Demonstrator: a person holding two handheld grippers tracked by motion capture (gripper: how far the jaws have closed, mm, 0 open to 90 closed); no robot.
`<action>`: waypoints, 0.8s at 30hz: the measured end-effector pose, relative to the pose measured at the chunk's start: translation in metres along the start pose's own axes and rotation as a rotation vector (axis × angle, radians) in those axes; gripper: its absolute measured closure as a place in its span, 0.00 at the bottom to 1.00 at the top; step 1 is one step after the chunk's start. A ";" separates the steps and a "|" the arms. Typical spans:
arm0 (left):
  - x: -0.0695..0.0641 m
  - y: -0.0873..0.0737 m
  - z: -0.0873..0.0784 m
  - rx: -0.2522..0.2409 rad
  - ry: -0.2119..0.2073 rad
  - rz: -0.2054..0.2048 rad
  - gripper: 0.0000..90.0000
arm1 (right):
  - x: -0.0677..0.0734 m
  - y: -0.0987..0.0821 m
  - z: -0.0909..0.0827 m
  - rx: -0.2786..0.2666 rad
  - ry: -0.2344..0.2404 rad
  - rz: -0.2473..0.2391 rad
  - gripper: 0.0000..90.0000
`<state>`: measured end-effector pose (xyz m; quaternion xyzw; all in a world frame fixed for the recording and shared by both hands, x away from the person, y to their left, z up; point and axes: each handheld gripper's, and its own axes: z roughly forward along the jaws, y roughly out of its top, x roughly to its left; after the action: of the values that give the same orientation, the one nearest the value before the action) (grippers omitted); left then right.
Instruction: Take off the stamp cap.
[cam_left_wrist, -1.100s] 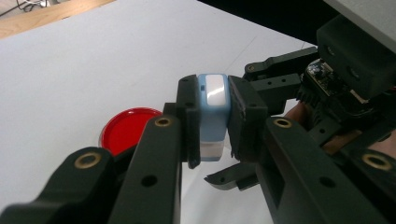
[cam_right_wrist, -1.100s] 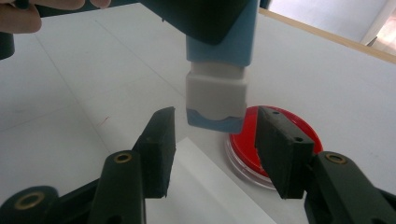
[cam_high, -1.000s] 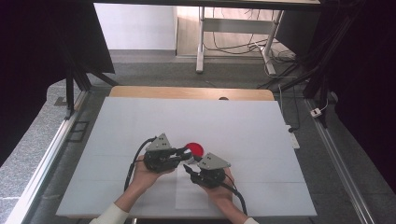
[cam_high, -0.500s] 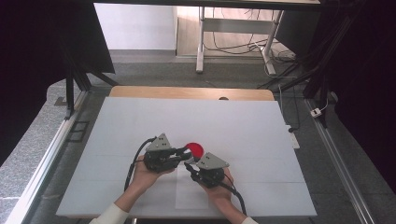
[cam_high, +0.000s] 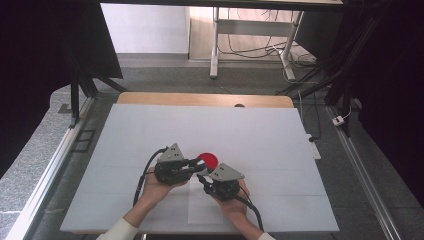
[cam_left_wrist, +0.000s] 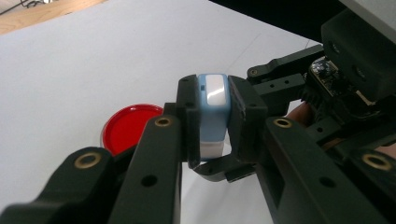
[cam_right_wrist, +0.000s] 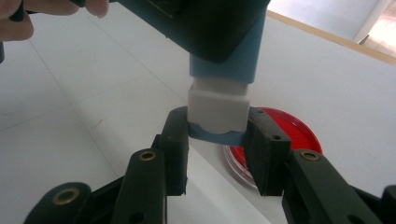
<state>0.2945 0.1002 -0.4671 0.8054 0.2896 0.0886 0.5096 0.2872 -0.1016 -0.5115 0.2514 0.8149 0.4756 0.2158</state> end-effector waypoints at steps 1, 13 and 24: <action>0.000 0.000 0.000 0.001 0.000 0.001 0.84 | 0.000 0.000 0.000 0.002 0.002 0.000 0.69; -0.001 -0.001 0.000 -0.003 0.008 -0.002 0.84 | 0.002 0.000 -0.001 0.015 -0.022 -0.025 0.71; 0.002 -0.001 0.000 0.004 -0.004 -0.013 0.84 | 0.003 -0.001 0.000 0.020 -0.022 -0.024 0.72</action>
<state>0.2952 0.1015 -0.4685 0.8046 0.2940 0.0833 0.5091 0.2845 -0.1003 -0.5125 0.2489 0.8201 0.4622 0.2278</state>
